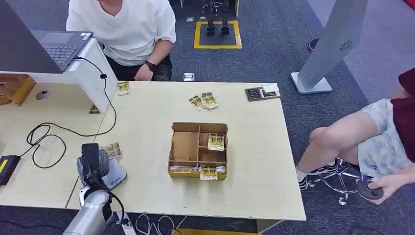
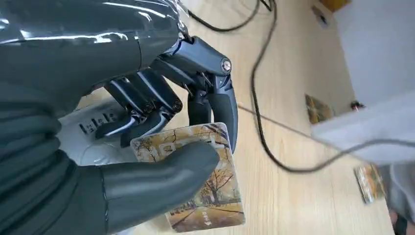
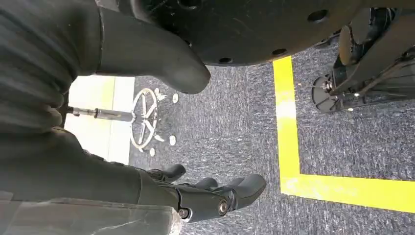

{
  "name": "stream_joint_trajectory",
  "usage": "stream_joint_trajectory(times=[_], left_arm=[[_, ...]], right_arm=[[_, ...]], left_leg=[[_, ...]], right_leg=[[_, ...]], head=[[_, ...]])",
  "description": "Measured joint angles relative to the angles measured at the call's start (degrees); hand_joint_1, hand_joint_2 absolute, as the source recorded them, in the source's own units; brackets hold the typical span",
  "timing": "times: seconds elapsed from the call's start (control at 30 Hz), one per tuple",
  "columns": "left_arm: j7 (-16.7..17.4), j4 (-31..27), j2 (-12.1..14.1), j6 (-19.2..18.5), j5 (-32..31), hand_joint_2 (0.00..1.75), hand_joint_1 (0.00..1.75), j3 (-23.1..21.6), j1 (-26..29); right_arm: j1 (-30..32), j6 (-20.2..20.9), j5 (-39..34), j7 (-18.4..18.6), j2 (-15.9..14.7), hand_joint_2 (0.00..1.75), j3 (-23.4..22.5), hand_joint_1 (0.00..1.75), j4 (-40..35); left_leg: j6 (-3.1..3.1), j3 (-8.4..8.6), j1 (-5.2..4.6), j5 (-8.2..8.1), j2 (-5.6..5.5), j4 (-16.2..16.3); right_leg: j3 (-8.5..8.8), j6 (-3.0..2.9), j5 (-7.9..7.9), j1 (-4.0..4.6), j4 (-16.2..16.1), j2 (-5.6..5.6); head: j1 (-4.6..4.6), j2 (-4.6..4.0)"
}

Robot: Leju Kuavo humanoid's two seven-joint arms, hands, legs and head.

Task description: Pass the card to the sensor for recognition and then transmit it.

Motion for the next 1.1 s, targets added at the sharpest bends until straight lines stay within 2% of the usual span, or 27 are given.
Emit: stream_joint_trajectory(times=[0.3,0.43,0.77,1.1], left_arm=[[-0.96,-5.14,1.47,0.28,4.52,1.75,1.75,4.3,3.89],[-0.98,-8.04,1.69,0.28,4.26,1.75,1.75,5.66,6.39],[-0.98,-11.8,1.47,0.28,4.26,1.75,1.75,6.29,9.14],[-2.71,-16.81,0.31,0.28,4.65,1.75,1.75,6.64,11.67]], right_arm=[[0.0,0.02,-0.02,0.0,0.0,1.75,-0.02,0.0,-0.02],[0.0,0.07,-0.02,-0.02,0.0,1.75,-0.07,0.0,-0.02],[0.0,0.11,-0.02,0.0,0.0,1.75,-0.22,0.0,-0.02],[-0.01,0.26,-0.02,0.0,0.02,1.75,-0.61,0.0,0.0]], left_leg=[[-0.06,0.08,0.0,0.04,0.01,-0.01],[-0.06,0.09,0.0,0.04,-0.03,-0.01],[-0.06,0.09,0.0,0.04,-0.03,-0.01],[-0.06,0.07,0.0,0.04,-0.03,-0.01]], right_leg=[[0.08,-0.01,0.01,0.0,0.03,0.0],[0.08,-0.01,0.0,0.0,0.03,-0.03],[0.08,-0.01,0.01,0.0,0.03,-0.03],[0.06,-0.01,0.01,0.0,0.02,-0.04]], head=[[0.0,0.0],[0.0,0.0],[0.0,0.0],[0.0,0.0]])
